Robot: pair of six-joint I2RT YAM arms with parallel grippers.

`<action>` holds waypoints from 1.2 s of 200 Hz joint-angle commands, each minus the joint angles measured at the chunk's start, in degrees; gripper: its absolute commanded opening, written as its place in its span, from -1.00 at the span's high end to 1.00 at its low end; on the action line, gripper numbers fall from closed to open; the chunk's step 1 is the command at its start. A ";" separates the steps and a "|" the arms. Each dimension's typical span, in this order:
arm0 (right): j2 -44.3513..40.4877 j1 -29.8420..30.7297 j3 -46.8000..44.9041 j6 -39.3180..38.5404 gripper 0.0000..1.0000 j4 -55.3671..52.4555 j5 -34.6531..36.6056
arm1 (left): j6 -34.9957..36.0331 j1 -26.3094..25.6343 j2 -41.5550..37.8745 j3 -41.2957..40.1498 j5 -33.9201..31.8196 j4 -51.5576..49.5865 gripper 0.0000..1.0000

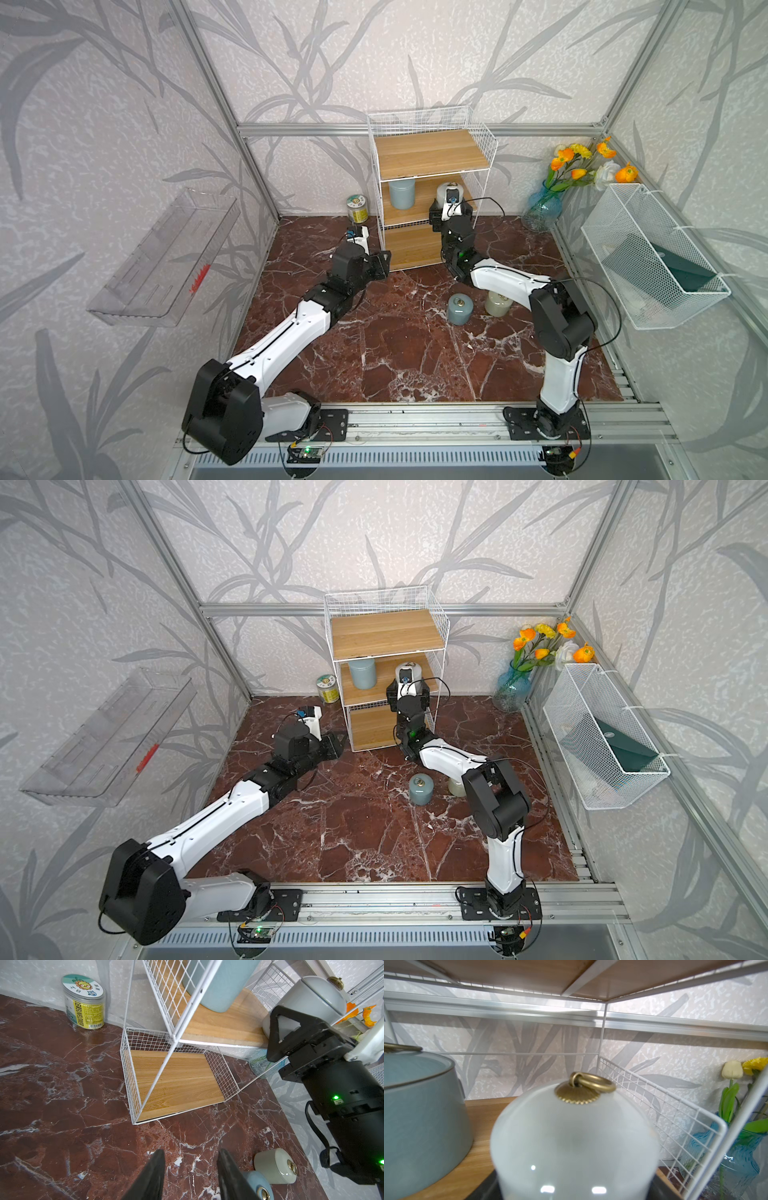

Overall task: Remove the tea canisters from the shelf
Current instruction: Pick up the tea canister from the shelf, then place the tea canister at the center of the board.

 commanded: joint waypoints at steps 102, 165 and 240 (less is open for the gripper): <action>-5.82 0.77 -5.07 -0.44 0.04 2.01 -3.36 | -0.80 0.19 0.95 -0.60 1.24 2.08 0.14; -8.25 1.30 -7.15 0.74 0.03 2.76 -4.29 | -0.83 0.18 1.10 -0.94 0.53 2.10 0.14; -12.74 2.11 -11.69 1.34 0.03 4.83 -5.03 | -1.12 0.20 2.11 -0.69 1.27 2.45 0.14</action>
